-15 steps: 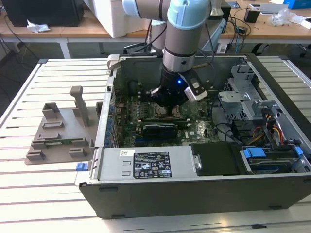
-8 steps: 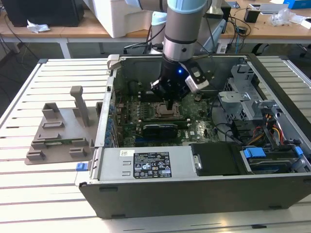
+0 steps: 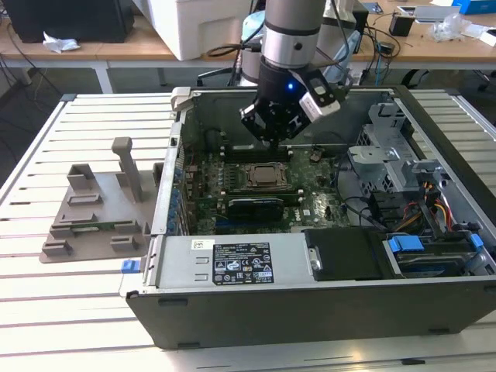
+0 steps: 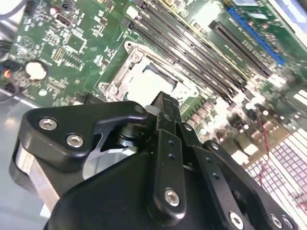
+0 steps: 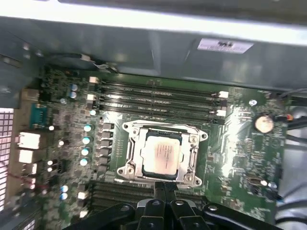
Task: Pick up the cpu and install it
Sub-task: 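Install the second cpu locking lever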
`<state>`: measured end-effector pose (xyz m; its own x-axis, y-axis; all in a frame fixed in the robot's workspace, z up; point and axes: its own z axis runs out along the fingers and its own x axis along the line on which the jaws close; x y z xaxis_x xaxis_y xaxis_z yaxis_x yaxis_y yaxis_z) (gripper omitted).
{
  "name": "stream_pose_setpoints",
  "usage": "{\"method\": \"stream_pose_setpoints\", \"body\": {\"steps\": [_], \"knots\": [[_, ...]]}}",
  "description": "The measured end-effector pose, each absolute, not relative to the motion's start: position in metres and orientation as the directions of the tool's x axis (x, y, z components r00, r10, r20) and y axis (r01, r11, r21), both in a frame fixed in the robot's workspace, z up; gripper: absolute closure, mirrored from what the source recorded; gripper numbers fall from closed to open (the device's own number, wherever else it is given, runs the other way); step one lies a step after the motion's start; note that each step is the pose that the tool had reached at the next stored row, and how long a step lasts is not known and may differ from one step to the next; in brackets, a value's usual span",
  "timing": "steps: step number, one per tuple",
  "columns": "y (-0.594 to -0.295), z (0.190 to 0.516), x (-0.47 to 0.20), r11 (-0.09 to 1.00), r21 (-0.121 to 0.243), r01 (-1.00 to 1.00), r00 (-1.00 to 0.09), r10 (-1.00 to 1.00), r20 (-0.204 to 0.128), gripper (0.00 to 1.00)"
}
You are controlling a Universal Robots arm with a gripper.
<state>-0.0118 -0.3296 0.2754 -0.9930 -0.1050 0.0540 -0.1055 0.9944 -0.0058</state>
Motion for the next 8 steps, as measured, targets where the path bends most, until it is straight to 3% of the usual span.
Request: {"method": "stream_pose_setpoints", "body": {"steps": [8], "knots": [[-0.3296, 0.2789, -0.0118, 0.994, -0.006, -0.105, -0.993, -0.105, 0.054, 0.89]]}}
